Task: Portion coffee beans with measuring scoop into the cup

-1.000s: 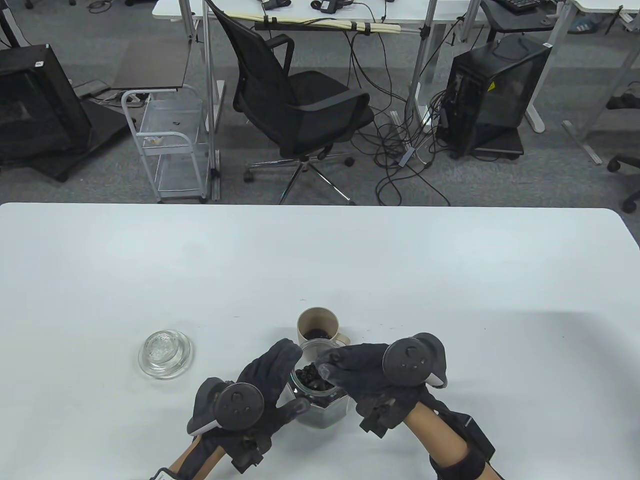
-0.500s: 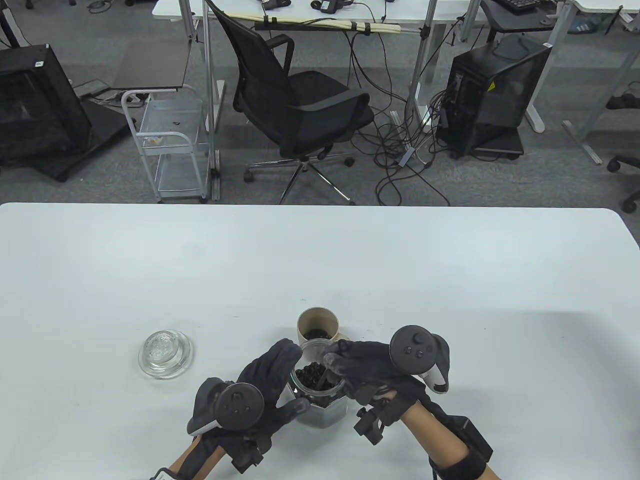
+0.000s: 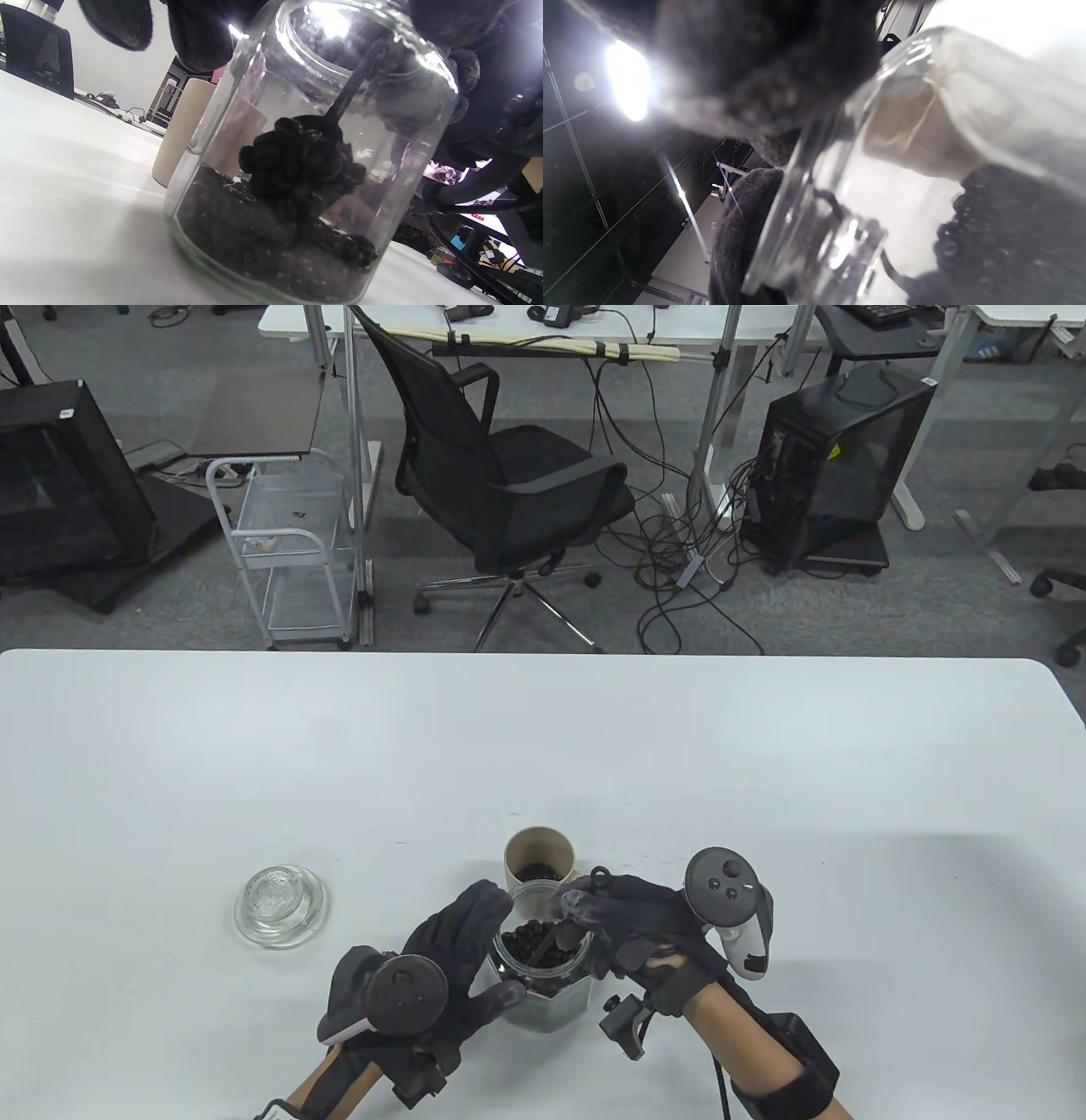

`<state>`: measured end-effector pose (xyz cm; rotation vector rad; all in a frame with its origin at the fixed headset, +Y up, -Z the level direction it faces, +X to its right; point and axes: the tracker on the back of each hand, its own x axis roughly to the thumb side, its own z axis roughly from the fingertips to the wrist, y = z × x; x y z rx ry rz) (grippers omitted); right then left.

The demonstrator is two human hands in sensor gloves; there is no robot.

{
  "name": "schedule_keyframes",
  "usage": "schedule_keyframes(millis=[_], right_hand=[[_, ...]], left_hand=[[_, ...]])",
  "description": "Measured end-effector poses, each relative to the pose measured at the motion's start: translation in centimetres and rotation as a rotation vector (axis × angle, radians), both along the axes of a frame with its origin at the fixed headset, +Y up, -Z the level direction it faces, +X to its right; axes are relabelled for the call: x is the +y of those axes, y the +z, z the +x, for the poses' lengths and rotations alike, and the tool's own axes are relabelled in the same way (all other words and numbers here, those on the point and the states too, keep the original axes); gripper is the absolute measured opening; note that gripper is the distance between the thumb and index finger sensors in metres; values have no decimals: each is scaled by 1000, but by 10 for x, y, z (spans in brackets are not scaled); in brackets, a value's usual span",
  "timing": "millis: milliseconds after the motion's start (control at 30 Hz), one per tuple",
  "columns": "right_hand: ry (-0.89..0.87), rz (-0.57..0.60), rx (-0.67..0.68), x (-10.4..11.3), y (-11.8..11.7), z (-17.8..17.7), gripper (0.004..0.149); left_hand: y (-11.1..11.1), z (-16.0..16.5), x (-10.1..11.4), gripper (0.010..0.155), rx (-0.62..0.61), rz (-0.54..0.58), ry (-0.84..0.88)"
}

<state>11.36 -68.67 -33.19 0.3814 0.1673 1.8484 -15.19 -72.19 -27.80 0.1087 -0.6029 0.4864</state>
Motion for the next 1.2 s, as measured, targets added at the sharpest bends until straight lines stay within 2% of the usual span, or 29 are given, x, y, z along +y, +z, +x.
schedule_keyframes(millis=[367,833,1200], right_hand=[[-155,-69,-49,-1,-7,15,45],[-425,-312,-114,-35,-26,35,46],[-458,-335,-166,-41,-29,40,46]], left_hand=[[0,0,0,92,0,0,0],[0,0,0,92,0,-1,1],[0,0,0,92,0,0,0]])
